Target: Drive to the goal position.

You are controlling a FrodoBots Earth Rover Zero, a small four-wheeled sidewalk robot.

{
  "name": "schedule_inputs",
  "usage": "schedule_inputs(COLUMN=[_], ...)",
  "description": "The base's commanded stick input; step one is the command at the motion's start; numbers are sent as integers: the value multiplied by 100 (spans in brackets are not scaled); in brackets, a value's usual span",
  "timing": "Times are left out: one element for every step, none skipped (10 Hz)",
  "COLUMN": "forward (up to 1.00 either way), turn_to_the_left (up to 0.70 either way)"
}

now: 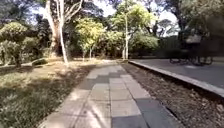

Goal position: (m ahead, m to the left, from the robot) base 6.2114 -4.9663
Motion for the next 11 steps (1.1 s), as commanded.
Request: schedule_inputs(forward=[50, 50, 50, 50, 50, 50, 50, 50, 50, 50, 50], turn_to_the_left=[0, 0, 0, 0, 0, 0, 0, 0, 0, 0, 0])
